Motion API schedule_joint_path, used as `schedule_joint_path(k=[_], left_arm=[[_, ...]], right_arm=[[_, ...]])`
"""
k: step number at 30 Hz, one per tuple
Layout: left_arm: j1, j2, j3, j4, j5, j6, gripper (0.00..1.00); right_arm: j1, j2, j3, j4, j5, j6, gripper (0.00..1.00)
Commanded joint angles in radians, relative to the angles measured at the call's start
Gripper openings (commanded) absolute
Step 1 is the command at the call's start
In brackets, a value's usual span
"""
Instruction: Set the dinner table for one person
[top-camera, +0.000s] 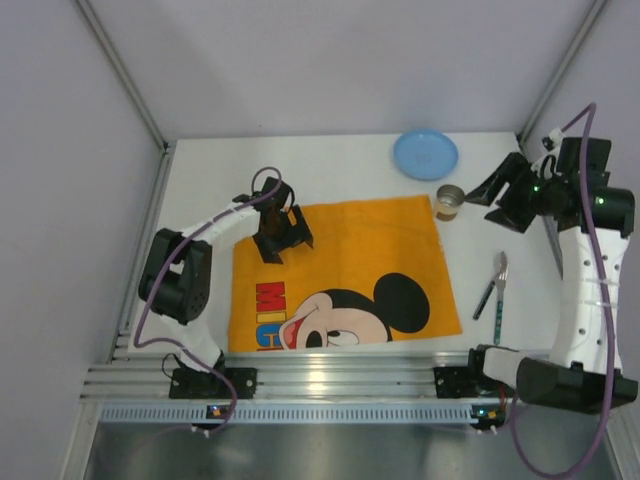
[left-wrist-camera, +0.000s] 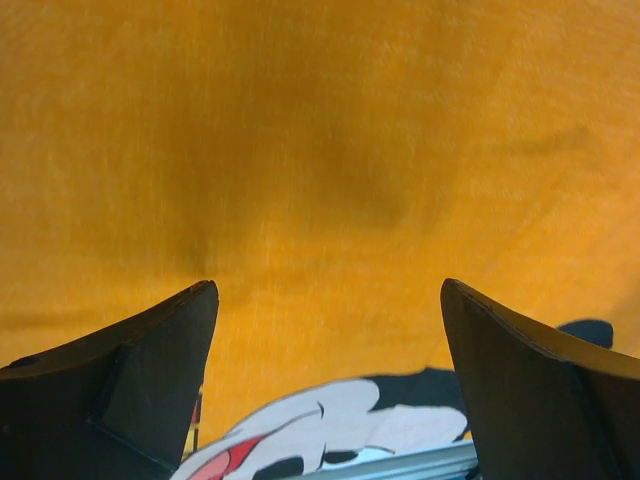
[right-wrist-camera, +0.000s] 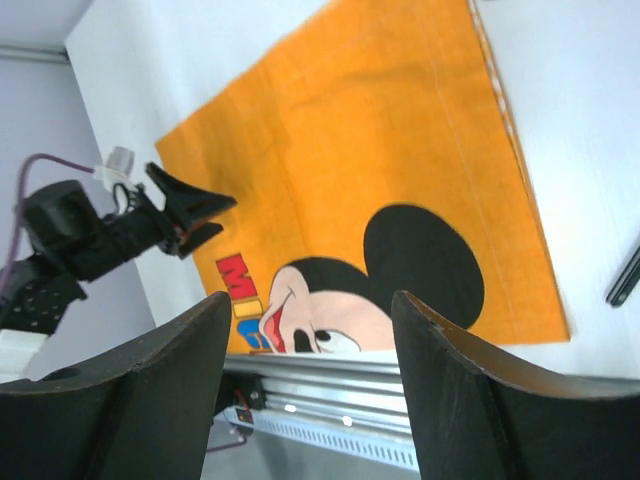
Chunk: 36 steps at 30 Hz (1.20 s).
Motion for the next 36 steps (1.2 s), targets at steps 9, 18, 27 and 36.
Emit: schedule_joint_path(k=[9,18,27,36], left_arm=[[0.058,0.282,0.192,0.127,0.026,0.069,0.98],[0.118,0.268,0.264,0.088,0.126,0.096,0.98],[0.118,0.09,0.299,0.009,0.155,0.102,0.98],[0.122,-0.058,0.219,-0.022,0.152,0.12,0.98]], right_arm=[[0.01,0.493,0.475,-0.125,0.099,-0.086,0.65],[0.01,0.691,0.448,-0.053,0.244,-0.092,0.63],[0.021,0.859,0.4,0.076,0.264,-0.038,0.61],[0.081,1.049,0.5,0.131,0.307,0.006,0.42]])
